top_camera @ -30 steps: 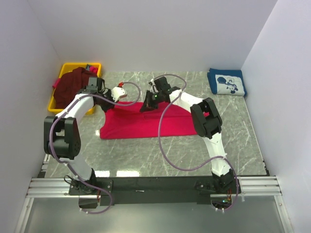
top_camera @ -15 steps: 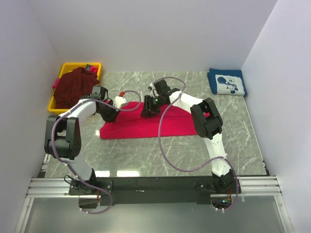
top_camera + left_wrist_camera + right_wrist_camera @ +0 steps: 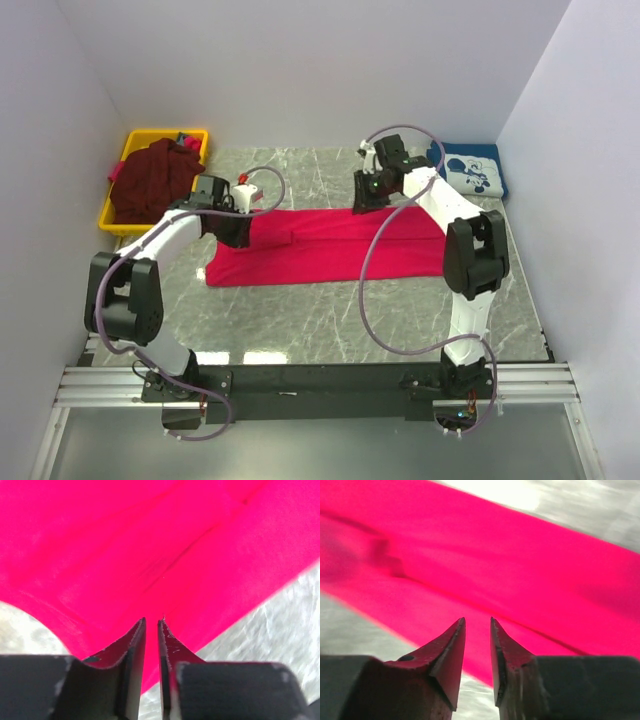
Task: Fold and stack the t-shirts
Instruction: Fold the tshirt
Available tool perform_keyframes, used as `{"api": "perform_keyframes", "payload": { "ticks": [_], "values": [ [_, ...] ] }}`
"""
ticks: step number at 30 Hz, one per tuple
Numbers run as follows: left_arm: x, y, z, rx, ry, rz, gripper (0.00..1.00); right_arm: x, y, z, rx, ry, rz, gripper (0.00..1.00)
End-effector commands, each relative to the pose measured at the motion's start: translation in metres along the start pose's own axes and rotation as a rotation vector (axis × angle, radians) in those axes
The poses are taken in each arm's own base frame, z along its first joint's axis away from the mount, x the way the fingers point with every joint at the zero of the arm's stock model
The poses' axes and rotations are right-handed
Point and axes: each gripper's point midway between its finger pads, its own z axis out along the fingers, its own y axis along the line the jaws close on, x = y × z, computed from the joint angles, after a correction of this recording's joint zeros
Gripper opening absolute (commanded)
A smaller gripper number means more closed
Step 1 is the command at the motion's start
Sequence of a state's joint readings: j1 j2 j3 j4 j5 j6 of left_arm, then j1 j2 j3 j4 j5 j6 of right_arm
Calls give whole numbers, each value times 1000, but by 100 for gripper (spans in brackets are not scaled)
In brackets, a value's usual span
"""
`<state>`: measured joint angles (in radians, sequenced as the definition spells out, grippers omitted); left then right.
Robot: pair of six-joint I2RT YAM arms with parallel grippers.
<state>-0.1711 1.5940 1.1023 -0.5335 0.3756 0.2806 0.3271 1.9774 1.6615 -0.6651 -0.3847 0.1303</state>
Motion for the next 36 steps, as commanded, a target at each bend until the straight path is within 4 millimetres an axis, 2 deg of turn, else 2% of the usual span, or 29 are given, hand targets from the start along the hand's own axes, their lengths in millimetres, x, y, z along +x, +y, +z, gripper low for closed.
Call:
{"api": "perform_keyframes", "payload": {
  "ticks": [1,6,10,12,14,15,16,17,18,19,20,21,22,23,24,25,26,27,28,29,30,31,32,33,34,35,36],
  "values": [
    [-8,3,8,-126,-49,-214,20,47,-64,2,235,168,-92,32],
    [18,12,31,-225,44,-324,17,69,-109,4,402,243,-157,26],
    [33,29,47,-307,138,-350,12,73,-129,4,483,249,-187,24],
    [44,35,61,-319,195,-361,9,81,-134,7,494,276,-194,23],
    [40,41,69,-324,200,-364,6,93,-136,9,490,324,-189,23],
    [45,43,78,-321,223,-365,6,100,-136,13,481,354,-184,23],
    [36,47,82,-322,212,-357,7,111,-131,12,452,397,-169,23],
    [35,55,83,-357,224,-348,7,115,-126,13,438,413,-154,22],
    [41,61,93,-361,253,-337,7,121,-123,13,421,430,-144,22],
    [21,70,96,-381,218,-319,7,127,-115,12,406,447,-147,22],
    [15,79,99,-401,214,-308,7,131,-104,14,360,454,-135,22],
    [18,91,108,-417,236,-306,7,139,-96,12,334,471,-137,22],
    [-16,106,108,-438,169,-282,6,149,-79,13,298,505,-156,22],
    [-19,116,118,-448,176,-279,6,157,-56,15,205,522,-148,22],
    [-58,130,112,-465,97,-264,7,164,-37,13,151,535,-163,22],
    [-71,138,110,-480,78,-232,8,168,-16,11,84,540,-175,21],
    [-83,143,109,-495,60,-221,8,174,21,11,-31,540,-215,21],
    [-112,142,99,-488,-4,-198,9,162,44,-2,-90,480,-248,21],
    [-123,137,94,-468,-28,-187,10,153,60,-8,-131,439,-269,22],
    [-142,133,76,-468,-84,-178,13,143,70,-16,-158,400,-269,23],
    [-147,125,71,-447,-106,-165,13,124,83,-30,-198,335,-278,23],
    [-154,120,63,-437,-136,-156,14,117,83,-37,-204,324,-266,23],
    [-168,111,41,-430,-190,-148,17,110,82,-43,-210,306,-258,23],
    [-155,102,43,-399,-173,-156,19,98,71,-49,-187,273,-237,23],
    [-156,92,39,-366,-186,-158,20,94,61,-49,-157,264,-234,23],
    [-159,82,27,-347,-208,-160,22,91,51,-49,-127,258,-235,23],
    [-142,74,33,-326,-176,-184,22,91,38,-46,-94,262,-221,22]
  ]
}}
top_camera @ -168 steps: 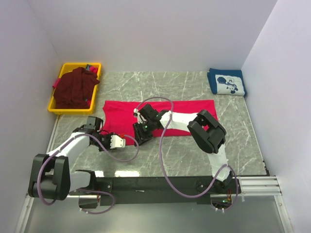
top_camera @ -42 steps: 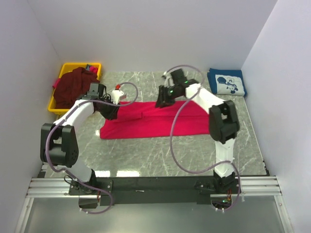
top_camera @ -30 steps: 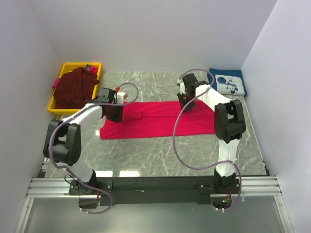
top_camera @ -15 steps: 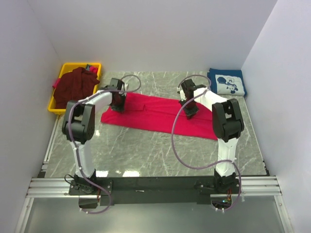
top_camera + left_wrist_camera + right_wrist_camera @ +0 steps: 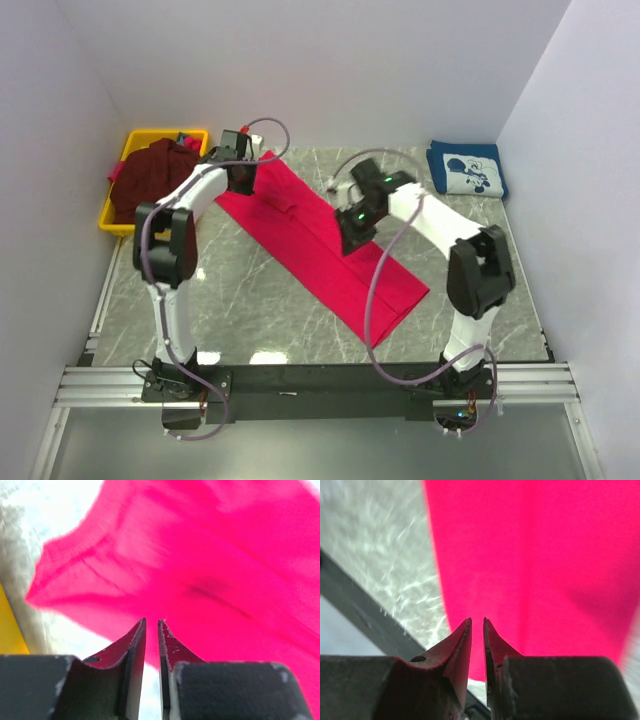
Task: Fold and stack the t-shirts
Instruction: Fold the tshirt
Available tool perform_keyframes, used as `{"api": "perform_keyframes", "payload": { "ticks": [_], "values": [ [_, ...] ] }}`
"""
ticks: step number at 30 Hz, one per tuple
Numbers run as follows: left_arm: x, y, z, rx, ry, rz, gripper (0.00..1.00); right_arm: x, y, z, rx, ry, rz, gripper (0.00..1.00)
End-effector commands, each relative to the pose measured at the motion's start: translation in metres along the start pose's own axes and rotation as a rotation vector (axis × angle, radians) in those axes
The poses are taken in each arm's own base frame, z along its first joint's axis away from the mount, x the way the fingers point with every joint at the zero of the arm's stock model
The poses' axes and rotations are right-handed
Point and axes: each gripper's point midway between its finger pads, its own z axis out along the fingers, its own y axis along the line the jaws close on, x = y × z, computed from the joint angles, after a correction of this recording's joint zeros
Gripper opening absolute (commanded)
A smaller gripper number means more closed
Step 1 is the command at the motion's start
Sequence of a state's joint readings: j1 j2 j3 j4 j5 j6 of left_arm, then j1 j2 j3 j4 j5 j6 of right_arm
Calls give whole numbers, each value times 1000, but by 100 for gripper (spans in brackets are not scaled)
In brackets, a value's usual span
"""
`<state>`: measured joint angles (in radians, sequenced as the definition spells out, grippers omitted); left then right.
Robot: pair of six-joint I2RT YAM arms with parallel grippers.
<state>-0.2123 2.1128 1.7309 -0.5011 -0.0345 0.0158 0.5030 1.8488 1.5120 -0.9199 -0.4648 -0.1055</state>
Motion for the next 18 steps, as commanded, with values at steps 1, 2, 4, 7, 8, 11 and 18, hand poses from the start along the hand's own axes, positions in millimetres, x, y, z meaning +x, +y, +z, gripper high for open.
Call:
{"api": "perform_keyframes", "payload": {
  "ticks": [1,2,4,7,8,11,18],
  "values": [
    [-15,-30,-49,117,-85,-37,22,-9,-37,-26,78,-63,58,22],
    [-8,-34,-52,131,-70,-50,21,-8,-41,-22,83,-58,63,22],
    [17,-40,-46,146,-11,-82,20,-5,-49,-10,88,-42,75,21],
    [35,-38,-41,121,28,-88,19,-2,-55,7,79,-10,102,18],
    [37,-38,-41,119,32,-90,19,-2,-57,10,81,-5,101,18],
    [43,-38,-41,119,28,-91,20,4,-68,26,108,31,111,17],
    [60,-43,-27,134,101,-115,19,49,-61,63,100,195,124,15]
  ]
}}
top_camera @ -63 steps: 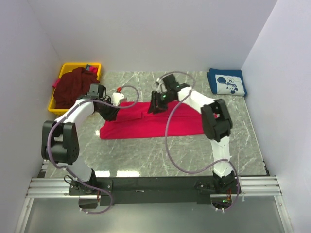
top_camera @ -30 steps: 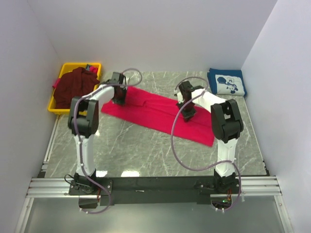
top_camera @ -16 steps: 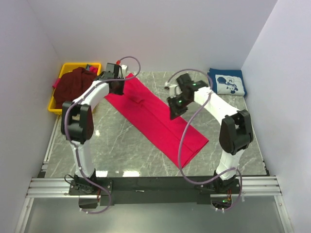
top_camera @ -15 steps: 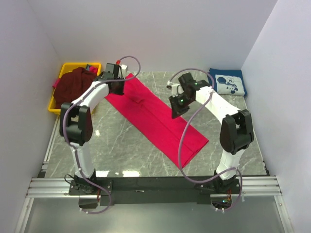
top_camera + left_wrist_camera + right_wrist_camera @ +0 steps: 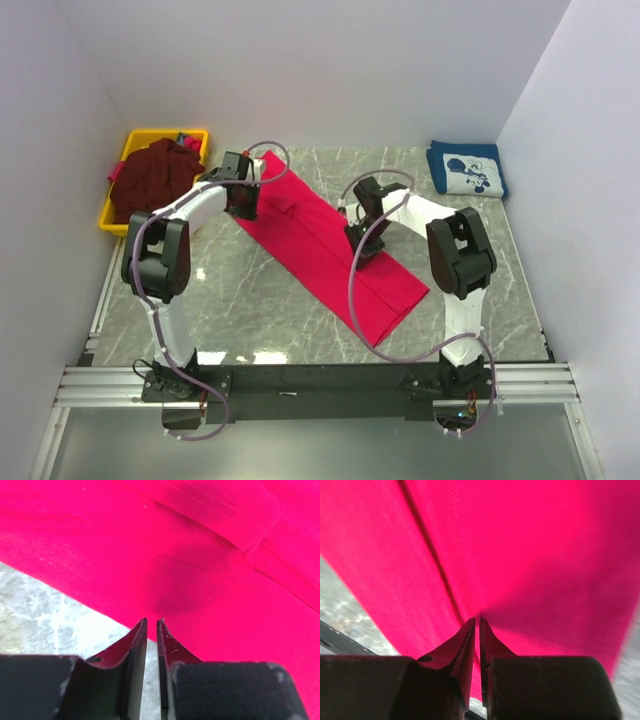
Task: Fold and stack the t-shirts
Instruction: Fold the tshirt
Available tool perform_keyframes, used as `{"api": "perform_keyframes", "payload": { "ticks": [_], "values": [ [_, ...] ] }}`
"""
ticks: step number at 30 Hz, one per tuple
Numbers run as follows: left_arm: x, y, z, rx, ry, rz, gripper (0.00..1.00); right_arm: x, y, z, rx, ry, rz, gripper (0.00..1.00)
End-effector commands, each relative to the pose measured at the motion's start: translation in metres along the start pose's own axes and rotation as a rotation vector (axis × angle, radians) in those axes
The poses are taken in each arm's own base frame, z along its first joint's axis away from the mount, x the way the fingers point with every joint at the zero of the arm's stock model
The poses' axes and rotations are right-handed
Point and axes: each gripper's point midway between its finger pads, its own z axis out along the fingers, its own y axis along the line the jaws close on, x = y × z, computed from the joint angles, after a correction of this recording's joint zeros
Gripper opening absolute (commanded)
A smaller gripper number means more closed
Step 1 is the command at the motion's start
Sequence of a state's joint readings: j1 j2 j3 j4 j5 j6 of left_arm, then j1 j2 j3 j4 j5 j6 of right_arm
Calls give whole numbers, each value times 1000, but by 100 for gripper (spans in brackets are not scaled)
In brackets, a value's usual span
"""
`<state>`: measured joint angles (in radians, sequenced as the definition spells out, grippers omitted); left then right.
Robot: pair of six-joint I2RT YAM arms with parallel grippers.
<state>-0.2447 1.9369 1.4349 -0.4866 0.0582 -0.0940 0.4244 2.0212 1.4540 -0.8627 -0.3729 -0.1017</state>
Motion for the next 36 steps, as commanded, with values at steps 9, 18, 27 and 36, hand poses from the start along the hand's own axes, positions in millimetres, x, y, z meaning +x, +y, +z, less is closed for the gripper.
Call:
{"api": "perform_keyframes", "payload": {
  "ticks": [9,18,27,36],
  "values": [
    [-15,-2,22,7,-2,-29,20,86,100,49,-199,292,-127,15],
    [-17,-48,60,257,67,-18,20,46,194,-52,-706,39,-242,23],
    [-88,-119,56,440,-89,66,25,-52,97,-101,-494,-397,26,24],
    [-128,-95,-32,410,-314,100,52,-136,43,-85,-276,-528,109,25]
  ]
}}
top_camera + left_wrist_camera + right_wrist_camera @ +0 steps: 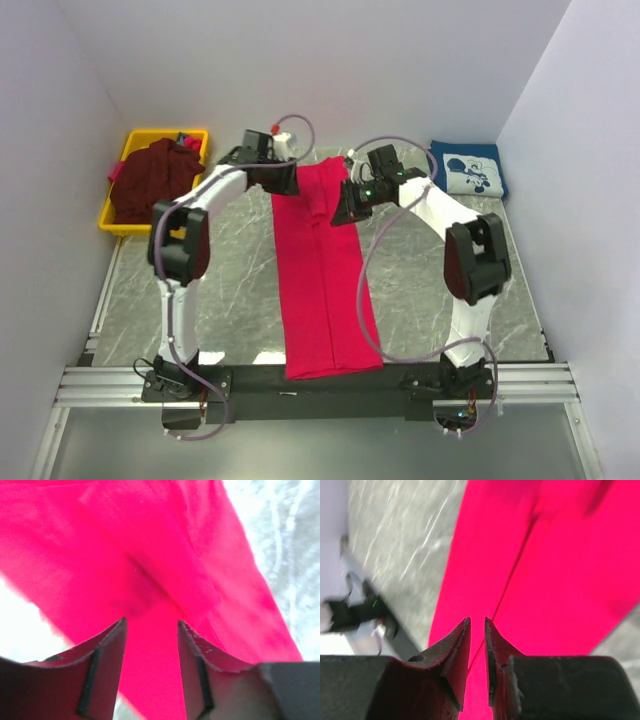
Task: Fold and stack the t-shirts
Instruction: Fold the tshirt
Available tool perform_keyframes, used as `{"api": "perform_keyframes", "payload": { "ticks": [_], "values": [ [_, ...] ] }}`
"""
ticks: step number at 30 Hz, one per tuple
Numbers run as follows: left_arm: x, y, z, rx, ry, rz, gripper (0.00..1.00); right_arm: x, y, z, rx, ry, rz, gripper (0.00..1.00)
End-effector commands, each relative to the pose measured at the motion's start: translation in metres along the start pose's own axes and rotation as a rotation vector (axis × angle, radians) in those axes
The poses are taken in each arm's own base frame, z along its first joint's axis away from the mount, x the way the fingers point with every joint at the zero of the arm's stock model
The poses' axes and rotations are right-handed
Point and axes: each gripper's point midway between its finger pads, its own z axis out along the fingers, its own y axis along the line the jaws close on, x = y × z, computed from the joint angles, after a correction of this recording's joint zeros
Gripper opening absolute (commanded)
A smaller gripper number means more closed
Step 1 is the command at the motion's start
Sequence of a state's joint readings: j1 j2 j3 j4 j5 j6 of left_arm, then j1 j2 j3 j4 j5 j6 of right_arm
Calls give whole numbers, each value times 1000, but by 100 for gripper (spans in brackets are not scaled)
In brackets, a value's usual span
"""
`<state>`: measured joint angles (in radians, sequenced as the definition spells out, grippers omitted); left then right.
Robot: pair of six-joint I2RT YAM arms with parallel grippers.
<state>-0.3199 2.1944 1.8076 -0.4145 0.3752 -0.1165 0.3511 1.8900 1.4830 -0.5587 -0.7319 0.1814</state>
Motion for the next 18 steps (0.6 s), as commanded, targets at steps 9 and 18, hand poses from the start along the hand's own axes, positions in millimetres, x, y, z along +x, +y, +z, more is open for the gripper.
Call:
{"api": "perform_keyframes", "payload": {
  "ticks": [9,18],
  "values": [
    [40,-37,-46,196,43,-153,25,-76,-36,50,59,-147,47,23],
    [89,-13,-10,157,157,-275,18,-50,-76,96,57,-116,176,23]
  ]
}}
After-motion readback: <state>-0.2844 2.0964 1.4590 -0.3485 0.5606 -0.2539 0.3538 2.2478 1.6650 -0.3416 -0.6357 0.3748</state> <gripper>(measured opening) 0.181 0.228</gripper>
